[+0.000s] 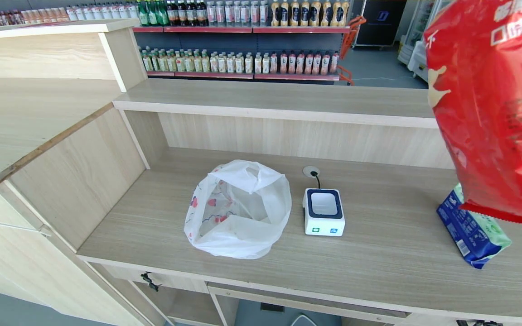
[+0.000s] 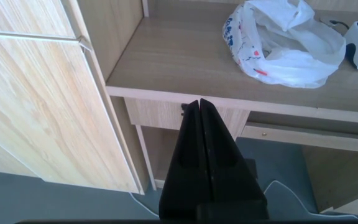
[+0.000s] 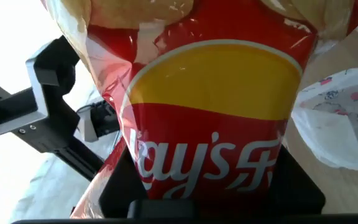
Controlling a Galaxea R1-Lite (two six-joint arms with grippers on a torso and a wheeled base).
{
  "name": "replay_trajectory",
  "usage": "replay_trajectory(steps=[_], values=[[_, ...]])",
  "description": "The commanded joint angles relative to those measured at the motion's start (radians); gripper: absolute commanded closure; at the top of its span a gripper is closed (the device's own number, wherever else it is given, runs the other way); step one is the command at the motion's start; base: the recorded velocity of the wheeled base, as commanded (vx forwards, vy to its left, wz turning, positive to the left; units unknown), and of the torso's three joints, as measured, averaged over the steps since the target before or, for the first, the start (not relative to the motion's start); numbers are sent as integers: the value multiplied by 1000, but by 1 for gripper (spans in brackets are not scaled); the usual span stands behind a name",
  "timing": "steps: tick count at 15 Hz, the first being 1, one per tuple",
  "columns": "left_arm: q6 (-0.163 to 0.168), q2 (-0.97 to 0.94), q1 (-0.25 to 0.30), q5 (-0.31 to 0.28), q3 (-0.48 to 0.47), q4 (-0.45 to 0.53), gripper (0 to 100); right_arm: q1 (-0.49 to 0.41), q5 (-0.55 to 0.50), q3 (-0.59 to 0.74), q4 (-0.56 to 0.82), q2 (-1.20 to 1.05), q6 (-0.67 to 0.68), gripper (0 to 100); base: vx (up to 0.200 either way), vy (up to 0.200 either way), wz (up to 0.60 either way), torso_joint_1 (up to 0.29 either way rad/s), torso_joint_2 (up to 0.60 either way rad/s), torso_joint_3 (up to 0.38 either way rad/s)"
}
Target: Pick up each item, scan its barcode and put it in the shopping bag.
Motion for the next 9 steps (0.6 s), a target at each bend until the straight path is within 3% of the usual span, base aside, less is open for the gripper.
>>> replay_trajectory(steps=[1,2,4,5,9], values=[[0,1,0,0,0,0,100,-4,-186,246,-236,-90,-15,100,0,0,0,0,0,0],[0,0,0,0,0,0,100,2,-324,383,-440,-91,-6,100,0,0,0,0,0,0],[0,1,0,0,0,0,100,5,-612,503,-632,-33,-1,100,0,0,0,0,0,0],[0,1,0,2,0,0,100,8,-712,513,-658,-1,-4,100,0,0,0,0,0,0],[0,1,0,0,0,0,100,22,-938,572,-659,48,-20,100,0,0,0,0,0,0]])
